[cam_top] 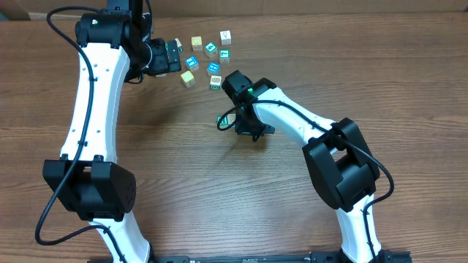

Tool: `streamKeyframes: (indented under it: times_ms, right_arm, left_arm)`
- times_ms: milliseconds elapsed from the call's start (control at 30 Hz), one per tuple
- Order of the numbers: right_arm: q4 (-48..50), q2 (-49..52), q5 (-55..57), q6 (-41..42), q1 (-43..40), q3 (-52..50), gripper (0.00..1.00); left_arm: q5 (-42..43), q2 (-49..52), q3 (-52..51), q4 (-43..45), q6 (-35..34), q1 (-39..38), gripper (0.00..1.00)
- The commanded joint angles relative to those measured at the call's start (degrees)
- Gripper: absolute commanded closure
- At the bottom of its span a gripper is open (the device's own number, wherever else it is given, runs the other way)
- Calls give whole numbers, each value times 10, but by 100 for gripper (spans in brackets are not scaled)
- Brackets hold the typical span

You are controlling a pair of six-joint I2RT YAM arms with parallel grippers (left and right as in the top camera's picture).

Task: Form a horizontal line
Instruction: 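Press the right gripper against the hammer block's front to straighten it, then lift the right gripper up and away from the block row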

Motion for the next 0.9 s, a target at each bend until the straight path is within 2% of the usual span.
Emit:
streamKeyframes:
  times_ms: [0,233,433,500,600,700,767,867]
  right_arm:
    - [2,6,6,2,-8,1,96]
    - [-32,6,6,2,-16,1,96]
    - [-34,6,-12,2,-73,1,96]
    - [-6,6,-16,-16,-93,1,95]
    - [94,6,-51,-79,-120,1,92]
    - [173,6,-56,-92,-124,1,92]
    - [203,6,-62,-91,-123,1,96]
    - [226,7,-69,-105,-112,1,96]
  left_arm:
    - [-4,3,4,0,-6,-1,0]
    - [-4,3,4,0,-6,-1,0]
    - [-4,3,4,0,-6,-1,0]
    - [-4,3,4,0,-6,-1,0]
    - [-4,3,4,0,-6,-1,0]
    - [-4,3,4,0,-6,-1,0]
    - [-4,3,4,0,-6,-1,0]
    - [-4,3,4,0,-6,-1,0]
